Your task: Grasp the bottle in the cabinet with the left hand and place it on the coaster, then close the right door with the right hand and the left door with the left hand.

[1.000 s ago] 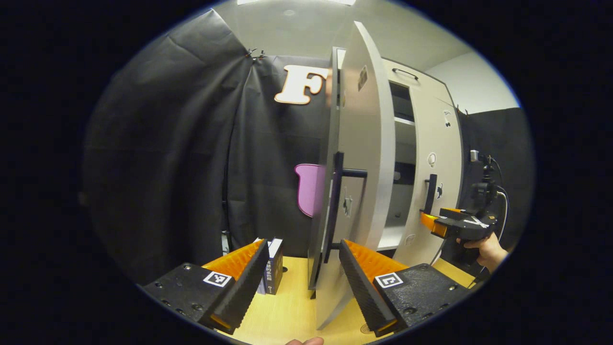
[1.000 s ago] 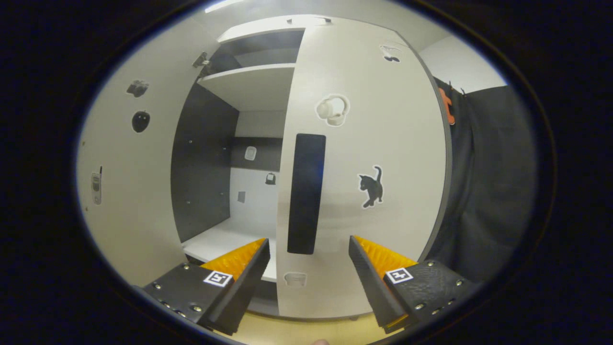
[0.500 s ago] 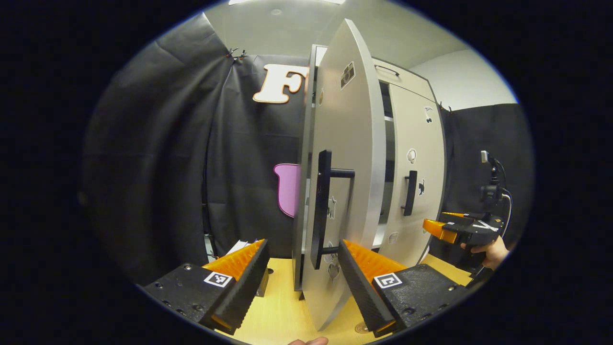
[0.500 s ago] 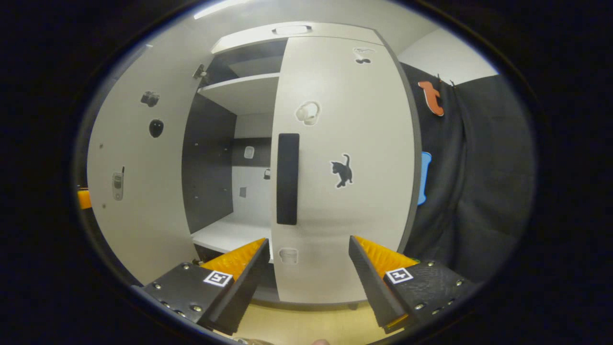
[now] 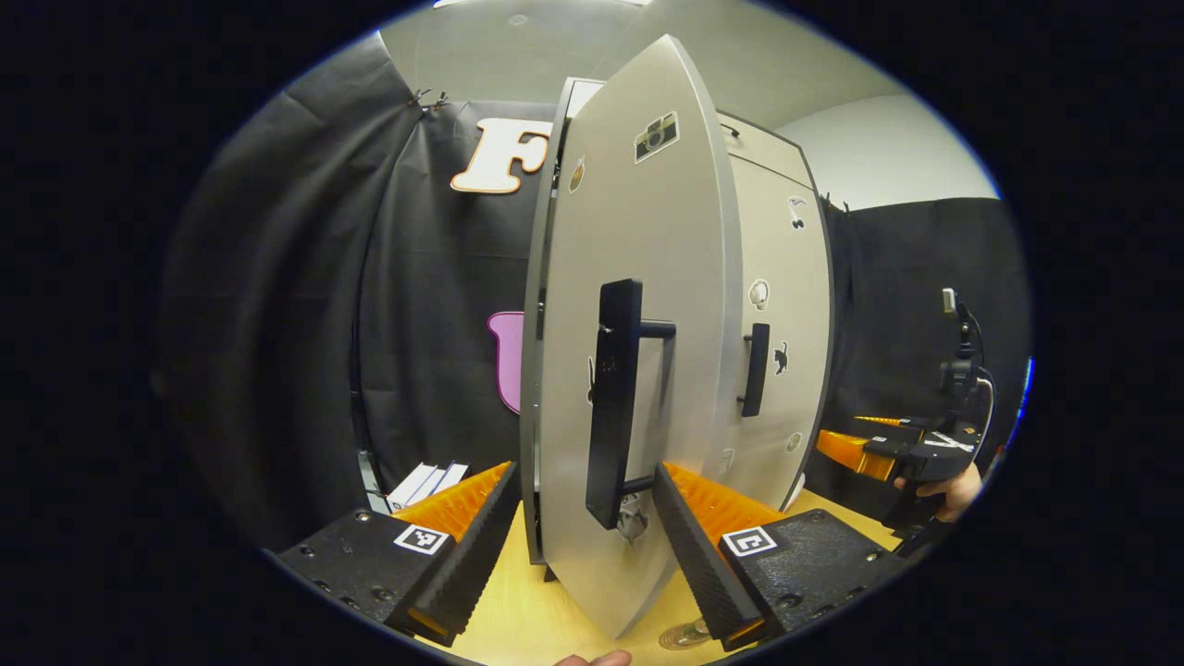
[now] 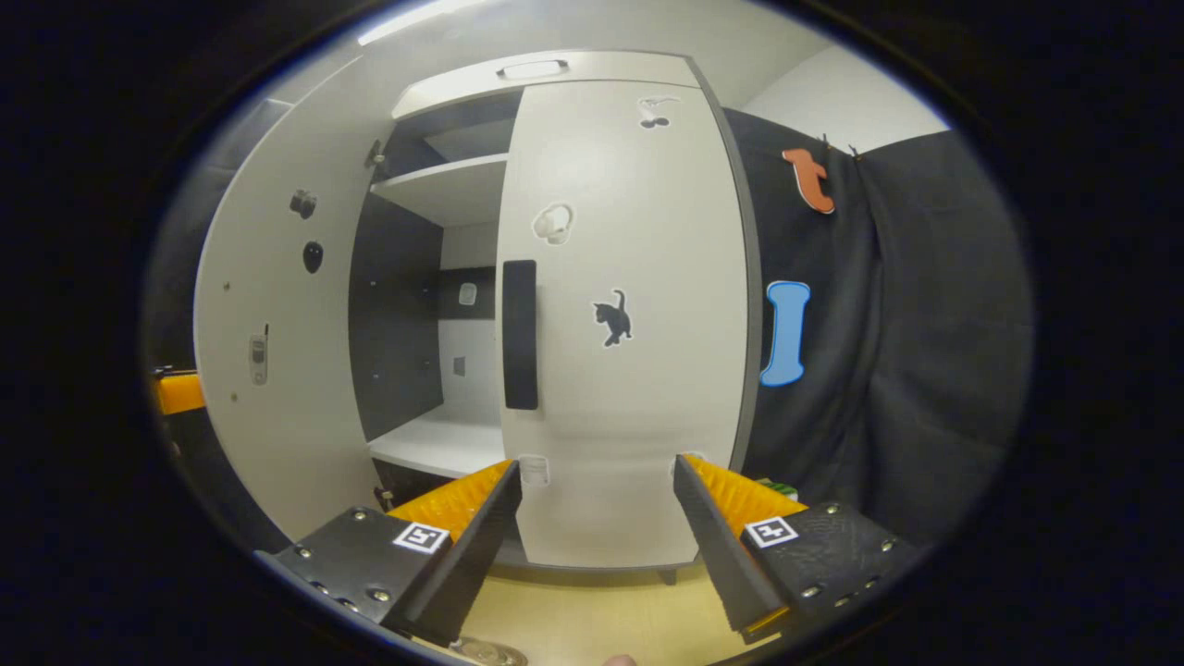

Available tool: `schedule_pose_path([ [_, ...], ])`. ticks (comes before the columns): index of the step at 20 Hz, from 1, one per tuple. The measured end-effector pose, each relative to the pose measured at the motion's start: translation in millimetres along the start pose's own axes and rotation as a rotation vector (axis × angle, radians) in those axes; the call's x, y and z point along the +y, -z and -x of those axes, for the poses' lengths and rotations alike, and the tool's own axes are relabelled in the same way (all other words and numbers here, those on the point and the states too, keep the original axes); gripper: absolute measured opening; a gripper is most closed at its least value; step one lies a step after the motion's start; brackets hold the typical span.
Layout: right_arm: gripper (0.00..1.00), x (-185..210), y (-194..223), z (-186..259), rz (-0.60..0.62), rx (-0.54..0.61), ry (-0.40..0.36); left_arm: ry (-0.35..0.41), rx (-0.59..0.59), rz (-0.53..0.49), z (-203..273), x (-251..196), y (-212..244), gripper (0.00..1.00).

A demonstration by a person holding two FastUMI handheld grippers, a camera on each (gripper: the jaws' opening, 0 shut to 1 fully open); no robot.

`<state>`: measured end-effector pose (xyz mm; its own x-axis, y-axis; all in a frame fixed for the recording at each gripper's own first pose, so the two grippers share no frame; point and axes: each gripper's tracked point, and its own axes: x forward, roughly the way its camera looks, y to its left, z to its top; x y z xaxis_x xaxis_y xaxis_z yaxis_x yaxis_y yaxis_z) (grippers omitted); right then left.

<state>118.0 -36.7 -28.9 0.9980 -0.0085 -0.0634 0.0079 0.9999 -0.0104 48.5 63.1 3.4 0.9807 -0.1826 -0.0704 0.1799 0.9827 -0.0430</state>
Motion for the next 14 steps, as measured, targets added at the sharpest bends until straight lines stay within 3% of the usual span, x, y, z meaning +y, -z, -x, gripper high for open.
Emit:
schedule_pose_path([
  [8, 1.00, -20, 8, 13, -0.023, 0.023, 0.011, 0.042, -0.011, 0.014, -27, -35, 3, 0.92],
  [9, 1.00, -22, 8, 15, -0.027, 0.026, 0.012, 0.045, -0.010, 0.008, -33, -43, 4, 0.87],
  [10, 1.00, -25, 9, 18, -0.030, 0.027, 0.011, 0.048, -0.010, 0.000, -39, -51, 4, 0.92],
  [14, 1.00, -39, 5, 26, -0.038, 0.021, 0.023, 0.046, -0.013, 0.005, -76, -76, 8, 0.96],
])
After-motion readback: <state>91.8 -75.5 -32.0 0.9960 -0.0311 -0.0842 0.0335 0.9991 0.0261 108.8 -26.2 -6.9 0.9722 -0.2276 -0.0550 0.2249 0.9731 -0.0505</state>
